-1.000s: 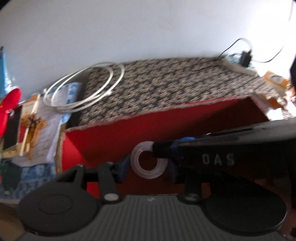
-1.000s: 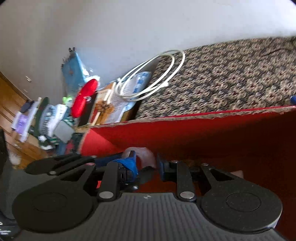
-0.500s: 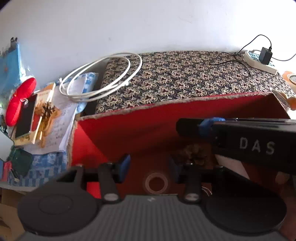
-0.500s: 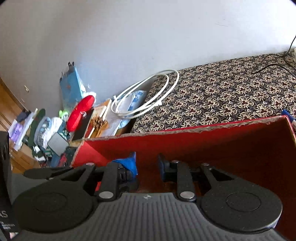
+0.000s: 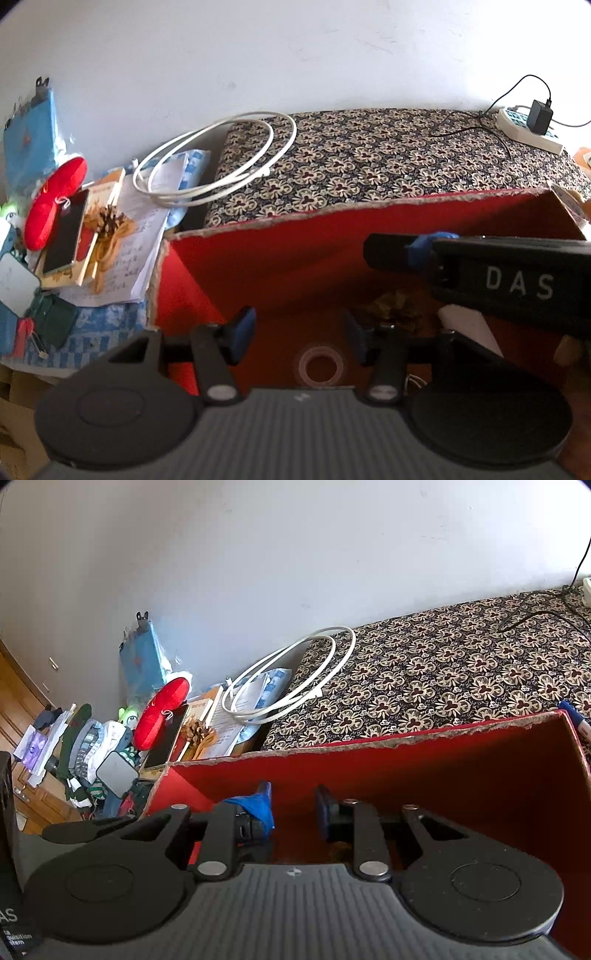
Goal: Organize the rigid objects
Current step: 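Raise the open right gripper out of the box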
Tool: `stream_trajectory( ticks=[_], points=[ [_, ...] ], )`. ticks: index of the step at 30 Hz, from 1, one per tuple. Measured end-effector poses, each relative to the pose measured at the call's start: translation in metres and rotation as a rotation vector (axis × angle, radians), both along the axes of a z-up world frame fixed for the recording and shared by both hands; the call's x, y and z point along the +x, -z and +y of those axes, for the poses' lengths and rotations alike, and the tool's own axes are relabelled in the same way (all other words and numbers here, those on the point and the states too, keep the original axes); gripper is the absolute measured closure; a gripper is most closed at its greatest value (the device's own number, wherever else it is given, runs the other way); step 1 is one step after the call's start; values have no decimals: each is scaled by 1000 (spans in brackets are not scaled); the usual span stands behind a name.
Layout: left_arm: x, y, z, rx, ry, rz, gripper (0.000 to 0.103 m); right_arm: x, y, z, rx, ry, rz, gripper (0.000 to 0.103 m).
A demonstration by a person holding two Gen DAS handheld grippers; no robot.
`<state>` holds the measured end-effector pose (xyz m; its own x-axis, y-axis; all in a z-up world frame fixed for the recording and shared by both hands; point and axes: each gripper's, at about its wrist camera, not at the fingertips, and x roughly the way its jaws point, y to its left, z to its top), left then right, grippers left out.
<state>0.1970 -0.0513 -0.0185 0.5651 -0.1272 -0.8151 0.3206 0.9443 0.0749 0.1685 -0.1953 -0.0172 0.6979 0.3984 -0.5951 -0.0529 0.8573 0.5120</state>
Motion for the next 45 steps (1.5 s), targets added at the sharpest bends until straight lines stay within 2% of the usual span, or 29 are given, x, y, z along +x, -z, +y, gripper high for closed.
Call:
stream_trajectory(
  ticks=[9,16,28,35,40,45],
  points=[
    [1,0,4,-39,-20,21,49,0,0,-1,20,-13,-7,95],
    [-2,-1,1,-7,-19,-16,47,2,1,-2,25,-15,-2,95],
    [1,-2,5,-5,-67,-17,47,2,0,-3,22,-11,-3,95],
    [-7,-6,4,4,-55,-78,47,1,-1,-4,11,8,-8,94],
    [-8,-9,10,-34,-61,-97,47,-10,-13,-1,-30,33,-47,94],
    [-20,-16,11,-56,-39,-171,47,-32,-28,0,-40,56,-70,93]
  ],
)
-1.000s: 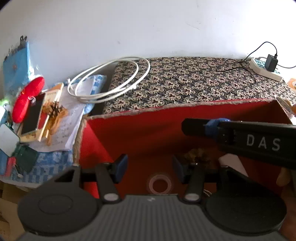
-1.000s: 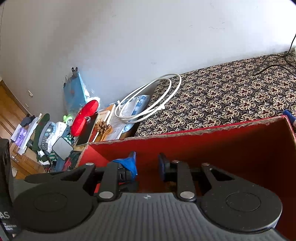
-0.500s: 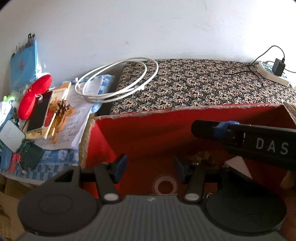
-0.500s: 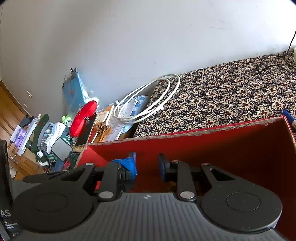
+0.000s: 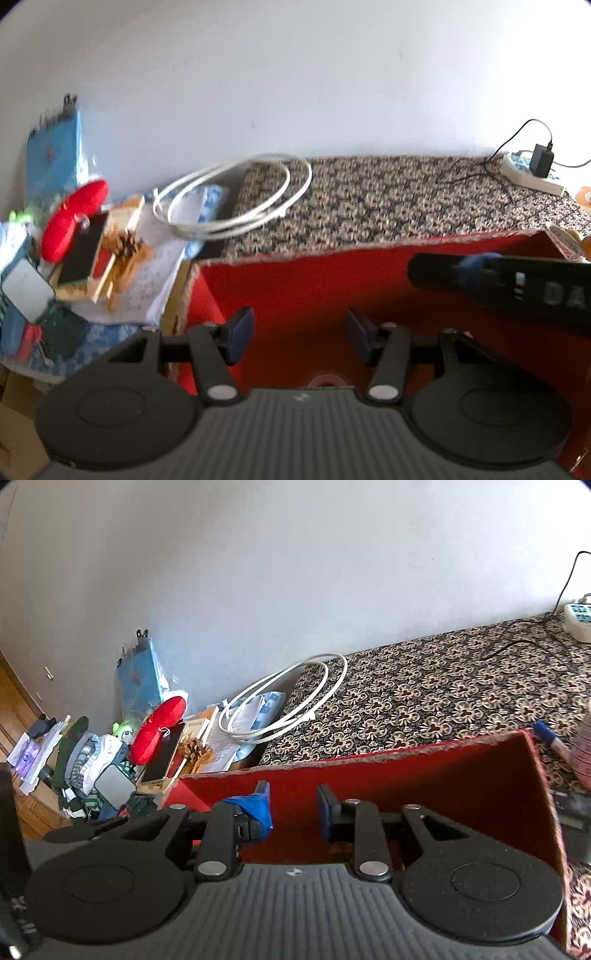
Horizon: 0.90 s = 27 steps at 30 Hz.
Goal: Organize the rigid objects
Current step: 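Raise the open right gripper out of the box, then reach the right gripper down to the blue correction tape dispenser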
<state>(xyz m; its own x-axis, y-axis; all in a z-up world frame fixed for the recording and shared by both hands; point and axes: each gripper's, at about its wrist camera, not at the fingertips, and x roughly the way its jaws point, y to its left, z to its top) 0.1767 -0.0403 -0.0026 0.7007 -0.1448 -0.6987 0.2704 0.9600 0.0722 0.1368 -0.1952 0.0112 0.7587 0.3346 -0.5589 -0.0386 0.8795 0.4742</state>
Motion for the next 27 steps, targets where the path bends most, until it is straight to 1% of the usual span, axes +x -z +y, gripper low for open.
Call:
stream_trajectory(
  ticks=[2,5,7,11,14,18,22,25,27],
  points=[
    [-9,-4,1,-5,11,-35,47,-13,-8,2,-26,-2,-30,92],
    [-25,-13,3,-32,39,-64,46,-35,-17,5,-57,-1,-61,90],
    [-39,-20,5,-47,57,-83,44,-48,-20,5,-63,-2,-62,90],
    [-68,-32,11,-80,101,-105,43,-73,-25,5,-79,2,-64,90],
    [-90,-40,19,-110,131,-115,42,-89,-27,8,-112,-23,-53,90],
    [-117,-45,33,-155,173,-110,41,-114,-28,12,-159,-50,-56,89],
    [-138,-41,47,-181,213,-82,41,-131,-24,13,-151,-95,-35,89],
    [-151,-32,56,-195,239,-44,41,-144,-20,17,-178,-118,-27,89],
    [-158,-24,59,-209,263,-5,41,-152,-15,20,-175,-133,-14,89]
  ],
)
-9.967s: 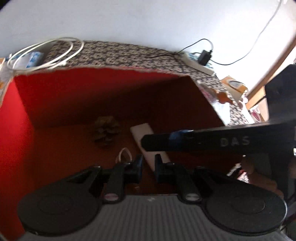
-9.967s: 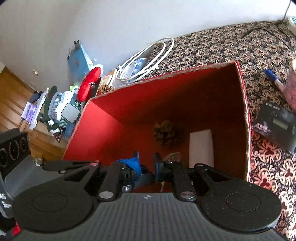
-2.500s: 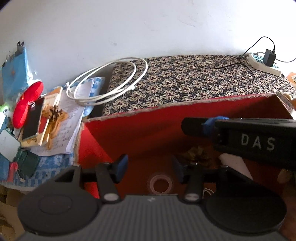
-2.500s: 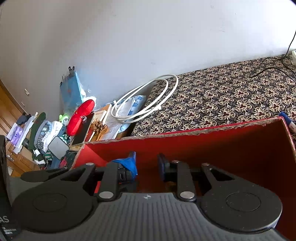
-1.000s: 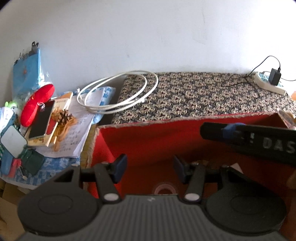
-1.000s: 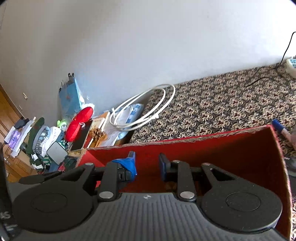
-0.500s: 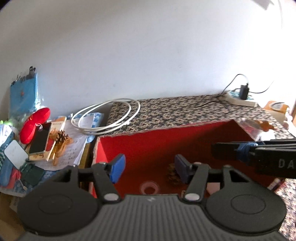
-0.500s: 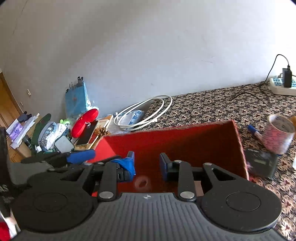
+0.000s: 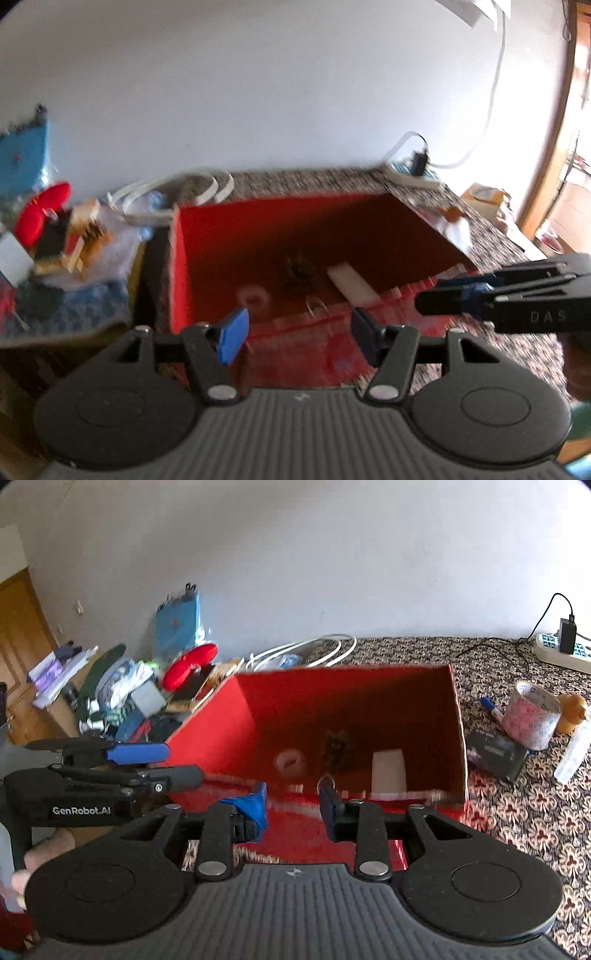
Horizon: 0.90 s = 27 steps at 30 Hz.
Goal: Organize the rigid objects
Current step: 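Reach the right gripper down to the blue correction tape dispenser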
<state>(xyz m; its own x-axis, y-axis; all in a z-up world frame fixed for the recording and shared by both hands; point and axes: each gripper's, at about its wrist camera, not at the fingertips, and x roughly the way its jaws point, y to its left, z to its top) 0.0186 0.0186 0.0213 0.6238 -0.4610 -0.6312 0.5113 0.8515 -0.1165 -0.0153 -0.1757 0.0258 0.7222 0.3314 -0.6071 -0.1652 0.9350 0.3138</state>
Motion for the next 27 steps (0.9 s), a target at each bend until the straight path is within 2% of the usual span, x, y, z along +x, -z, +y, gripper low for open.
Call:
stream_trajectory(
  ticks=[5,13,17,21,27],
  points=[
    [-17,23,-4,15,53,79,41,-8,19,2,54,-15,93,88],
    [-33,60,-12,63,109,197,40,-18,51,6,73,7,246,88],
    [-42,80,-15,82,147,269,40,-22,69,-8,161,68,354,87],
    [-45,89,-22,79,178,307,40,-29,80,-14,192,91,417,87],
    [-47,101,-37,68,253,372,40,-35,94,-21,308,90,486,88]
  ],
)
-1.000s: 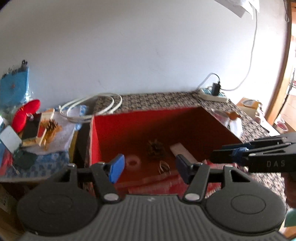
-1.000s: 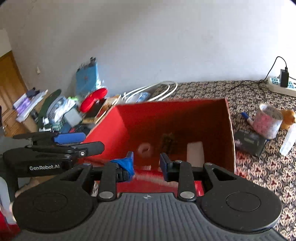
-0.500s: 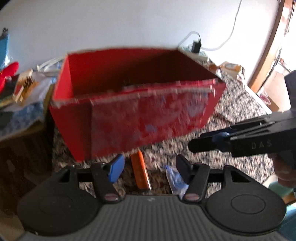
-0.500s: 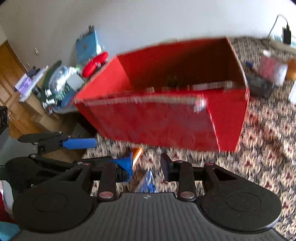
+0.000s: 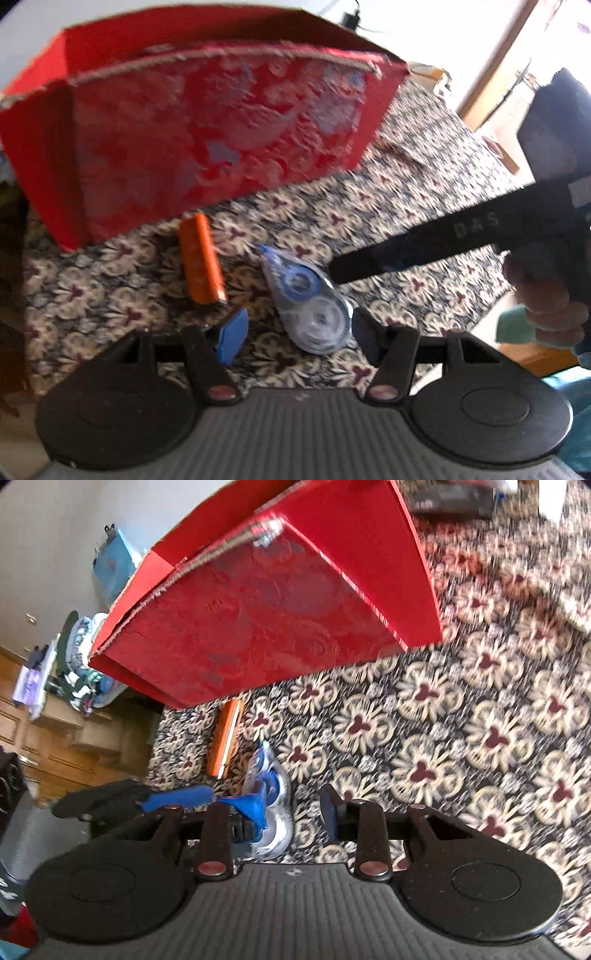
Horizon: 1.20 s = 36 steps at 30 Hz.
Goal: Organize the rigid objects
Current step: 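Reach the right gripper down to the blue correction tape dispenser, then close the right gripper on the correction tape dispenser, then lift the dispenser over the box rim and lower it inside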
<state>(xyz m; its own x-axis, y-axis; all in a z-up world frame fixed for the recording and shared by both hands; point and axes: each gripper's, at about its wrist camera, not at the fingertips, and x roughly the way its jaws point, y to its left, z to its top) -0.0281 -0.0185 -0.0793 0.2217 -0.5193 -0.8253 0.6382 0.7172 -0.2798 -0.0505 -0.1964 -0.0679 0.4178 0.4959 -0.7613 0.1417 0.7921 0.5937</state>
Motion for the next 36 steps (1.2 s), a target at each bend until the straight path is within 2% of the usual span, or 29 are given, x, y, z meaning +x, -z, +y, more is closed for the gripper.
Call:
stream_trajectory(
  ticks=[4,11,12,13,14,24,27,32,36],
  points=[
    [2,8,-4,-6,20,48,38,-1,1,2,10,-9,5,88],
    [0,9,-16,8,58,25,37,6,9,7,71,-5,20,88],
    [0,9,-18,10,57,17,39,7,10,7,74,-3,20,88],
    [0,9,-19,10,58,9,53,7,10,7,76,-1,21,88],
    [-1,9,-20,12,64,5,56,8,10,8,80,1,23,88],
    [8,6,-10,-50,50,47,58,3,14,-2,137,56,38,86],
    [11,0,-8,-92,55,52,58,2,16,-7,168,81,56,88],
    [15,-15,-12,-124,86,21,58,-6,-1,-23,190,136,1,92],
    [16,-41,-18,-176,135,-39,58,-14,-26,-40,187,162,-65,94]
  ],
)
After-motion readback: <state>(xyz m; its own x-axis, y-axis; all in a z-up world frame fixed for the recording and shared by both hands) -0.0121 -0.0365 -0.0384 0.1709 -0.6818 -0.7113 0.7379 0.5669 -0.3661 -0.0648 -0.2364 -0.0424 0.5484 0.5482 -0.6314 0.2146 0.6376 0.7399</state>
